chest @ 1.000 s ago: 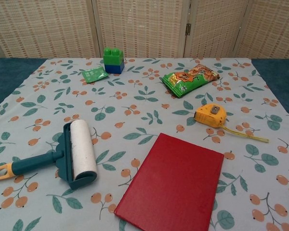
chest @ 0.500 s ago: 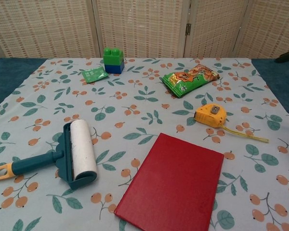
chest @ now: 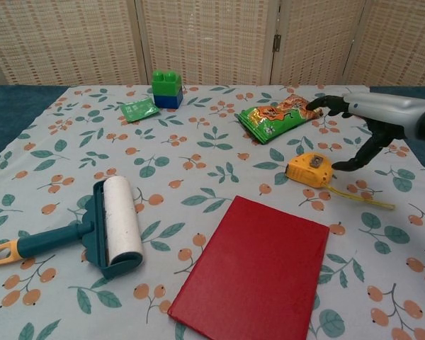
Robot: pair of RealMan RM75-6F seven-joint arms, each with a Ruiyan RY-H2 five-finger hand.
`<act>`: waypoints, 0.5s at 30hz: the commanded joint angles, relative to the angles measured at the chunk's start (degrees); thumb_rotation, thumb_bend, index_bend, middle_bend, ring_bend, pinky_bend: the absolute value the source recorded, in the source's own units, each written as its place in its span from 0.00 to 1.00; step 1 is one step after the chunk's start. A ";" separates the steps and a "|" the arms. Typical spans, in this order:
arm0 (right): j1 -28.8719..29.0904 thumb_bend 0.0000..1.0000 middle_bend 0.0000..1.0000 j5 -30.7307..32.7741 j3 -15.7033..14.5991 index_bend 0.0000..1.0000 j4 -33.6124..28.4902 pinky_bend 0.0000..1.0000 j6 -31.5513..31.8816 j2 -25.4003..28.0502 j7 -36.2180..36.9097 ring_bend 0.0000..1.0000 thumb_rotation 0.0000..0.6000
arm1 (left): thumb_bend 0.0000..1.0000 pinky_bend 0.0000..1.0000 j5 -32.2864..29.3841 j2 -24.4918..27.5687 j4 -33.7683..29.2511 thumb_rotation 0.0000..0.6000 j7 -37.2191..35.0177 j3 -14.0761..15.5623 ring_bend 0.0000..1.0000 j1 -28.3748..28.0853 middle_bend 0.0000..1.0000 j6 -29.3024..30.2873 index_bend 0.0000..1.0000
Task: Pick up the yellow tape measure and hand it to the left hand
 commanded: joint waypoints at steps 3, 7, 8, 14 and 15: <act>3.68 0.30 0.00 4.21 0.44 0.00 6.28 0.09 -1.49 -5.39 -2.91 0.08 1.00 | 0.15 0.00 -0.13 0.10 0.15 1.00 -0.52 0.02 0.00 0.21 0.00 0.03 0.02; 5.32 0.30 0.00 6.11 0.10 0.00 9.82 0.09 -2.55 -7.75 -3.51 0.08 1.00 | 0.15 0.00 -0.33 0.24 0.24 1.00 -0.92 -0.07 0.00 0.31 0.00 -0.01 0.02; 5.66 0.30 0.00 6.59 0.04 0.00 10.64 0.09 -2.71 -8.26 -3.71 0.08 1.00 | 0.15 0.00 -0.50 0.26 0.29 1.00 -0.92 -0.13 0.00 0.32 0.00 -0.07 0.02; 7.61 0.30 0.00 8.79 -0.70 0.00 15.41 0.09 -4.58 -11.20 -4.01 0.10 1.00 | 0.15 0.00 -0.91 0.31 0.41 1.00 -0.99 -0.28 0.00 0.38 0.00 -0.26 0.02; 7.85 0.30 0.00 9.01 -0.87 0.00 16.28 0.09 -4.67 -11.52 -4.29 0.10 1.00 | 0.15 0.00 -0.99 0.32 0.42 1.00 -0.99 -0.34 0.00 0.37 0.00 -0.29 0.02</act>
